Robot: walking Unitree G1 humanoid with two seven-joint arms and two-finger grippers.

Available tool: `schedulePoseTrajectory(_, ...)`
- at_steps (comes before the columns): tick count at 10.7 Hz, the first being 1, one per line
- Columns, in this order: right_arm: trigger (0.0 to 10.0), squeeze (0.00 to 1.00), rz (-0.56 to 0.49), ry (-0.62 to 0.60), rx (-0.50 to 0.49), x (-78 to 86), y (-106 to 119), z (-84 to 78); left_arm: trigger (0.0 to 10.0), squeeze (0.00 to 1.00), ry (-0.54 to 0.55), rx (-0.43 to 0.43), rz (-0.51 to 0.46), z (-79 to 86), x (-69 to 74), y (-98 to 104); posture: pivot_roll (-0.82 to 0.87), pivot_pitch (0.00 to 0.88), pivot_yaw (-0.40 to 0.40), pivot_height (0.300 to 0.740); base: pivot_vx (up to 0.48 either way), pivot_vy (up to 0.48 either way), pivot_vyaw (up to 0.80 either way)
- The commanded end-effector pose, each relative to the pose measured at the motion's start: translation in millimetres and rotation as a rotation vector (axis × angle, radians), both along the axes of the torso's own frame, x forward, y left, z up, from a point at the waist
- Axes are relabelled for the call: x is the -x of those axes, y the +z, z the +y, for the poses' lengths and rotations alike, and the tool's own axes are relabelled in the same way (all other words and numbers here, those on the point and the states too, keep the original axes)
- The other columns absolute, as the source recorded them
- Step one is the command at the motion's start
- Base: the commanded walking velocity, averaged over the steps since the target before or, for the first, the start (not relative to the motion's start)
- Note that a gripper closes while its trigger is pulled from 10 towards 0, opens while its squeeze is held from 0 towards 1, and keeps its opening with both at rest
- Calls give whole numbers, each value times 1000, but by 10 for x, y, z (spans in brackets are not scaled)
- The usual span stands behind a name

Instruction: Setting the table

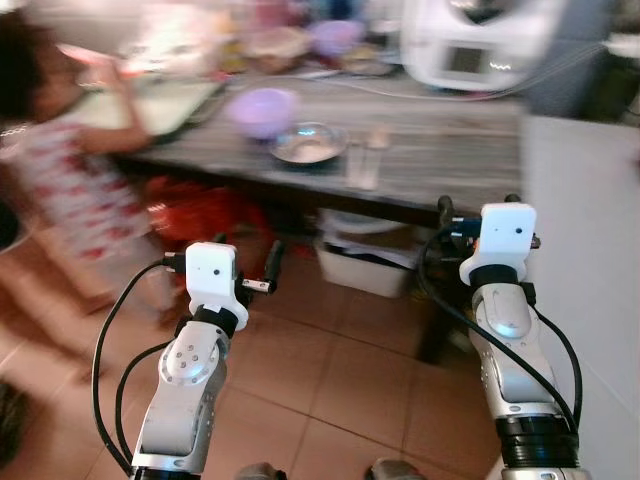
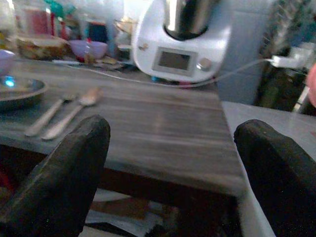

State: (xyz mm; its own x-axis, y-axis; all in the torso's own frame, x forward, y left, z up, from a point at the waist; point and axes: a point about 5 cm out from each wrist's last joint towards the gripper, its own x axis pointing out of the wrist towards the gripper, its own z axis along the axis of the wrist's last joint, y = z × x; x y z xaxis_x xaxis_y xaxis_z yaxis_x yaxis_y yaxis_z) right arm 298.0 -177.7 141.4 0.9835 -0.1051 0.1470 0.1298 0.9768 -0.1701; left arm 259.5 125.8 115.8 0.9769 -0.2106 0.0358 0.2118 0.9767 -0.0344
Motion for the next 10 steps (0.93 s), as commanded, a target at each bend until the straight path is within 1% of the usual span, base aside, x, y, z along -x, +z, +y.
schedulePoseTrajectory(1,10000,0,-3,20,-7,-9,25,40,10000,0,2,-4,-18,26,9,47,-28,38,79,740,0,0,-800)
schedulePoseTrajectory(3,10000,0,-3,39,-22,-10,32,50,10000,0,2,-2,-18,25,11,48,-31,42,76,740,0,0,-800)
schedulePoseTrajectory(4,10000,0,-6,63,-31,-2,39,83,10000,0,4,0,-18,29,11,46,-33,46,76,740,0,0,-800)
schedulePoseTrajectory(5,10000,0,-3,67,-33,6,33,88,10000,0,14,36,-4,32,10,30,-33,46,74,740,0,0,-800)
schedulePoseTrajectory(6,10000,0,-1,66,-33,7,27,82,10000,0,40,16,5,47,2,16,-33,47,74,740,0,0,-800)
schedulePoseTrajectory(9,10000,0,1,62,-41,-15,30,69,10000,0,36,5,4,47,-11,17,-33,43,73,740,-251,0,-800)
schedulePoseTrajectory(10,10000,0,1,62,-44,-21,32,70,10000,0,37,4,4,47,-18,19,-33,41,74,740,-259,0,-525)
